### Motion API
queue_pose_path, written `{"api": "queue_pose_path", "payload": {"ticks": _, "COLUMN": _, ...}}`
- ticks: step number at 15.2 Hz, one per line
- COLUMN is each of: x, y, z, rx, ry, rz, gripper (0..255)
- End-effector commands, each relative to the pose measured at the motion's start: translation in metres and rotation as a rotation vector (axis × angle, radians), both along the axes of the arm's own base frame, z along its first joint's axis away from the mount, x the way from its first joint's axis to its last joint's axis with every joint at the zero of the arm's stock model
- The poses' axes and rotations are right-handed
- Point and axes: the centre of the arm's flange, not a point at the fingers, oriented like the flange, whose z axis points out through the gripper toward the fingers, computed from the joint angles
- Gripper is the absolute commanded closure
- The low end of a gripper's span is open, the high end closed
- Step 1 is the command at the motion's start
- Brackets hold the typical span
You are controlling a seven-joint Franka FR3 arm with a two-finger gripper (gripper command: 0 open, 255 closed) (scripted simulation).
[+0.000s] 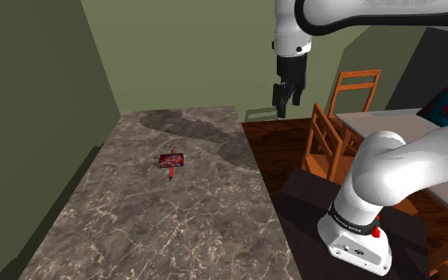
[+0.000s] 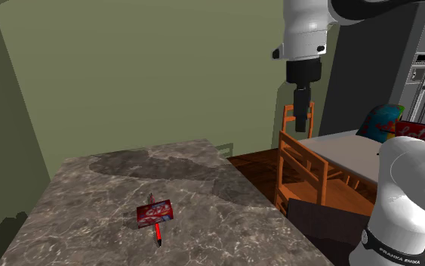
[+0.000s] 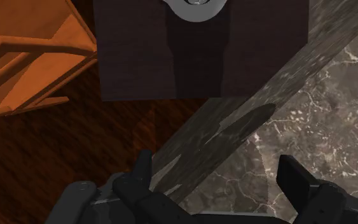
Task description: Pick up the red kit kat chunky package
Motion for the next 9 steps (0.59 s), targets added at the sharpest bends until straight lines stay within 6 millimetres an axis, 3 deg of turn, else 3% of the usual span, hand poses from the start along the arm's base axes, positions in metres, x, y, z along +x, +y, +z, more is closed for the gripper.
{"api": "queue_pose_path", "payload": {"ticks": 1, "x": 0.000, "y": 0.000, "z": 0.000, "rx": 0.000, "ry": 0.000, "rz": 0.000, "gripper": 0}}
{"api": "queue_pose_path", "payload": {"ticks": 9, "x": 0.085, "y": 0.033, "z": -0.042, "rx": 0.026, "ry": -0.025, "rz": 0.185, "gripper": 0}}
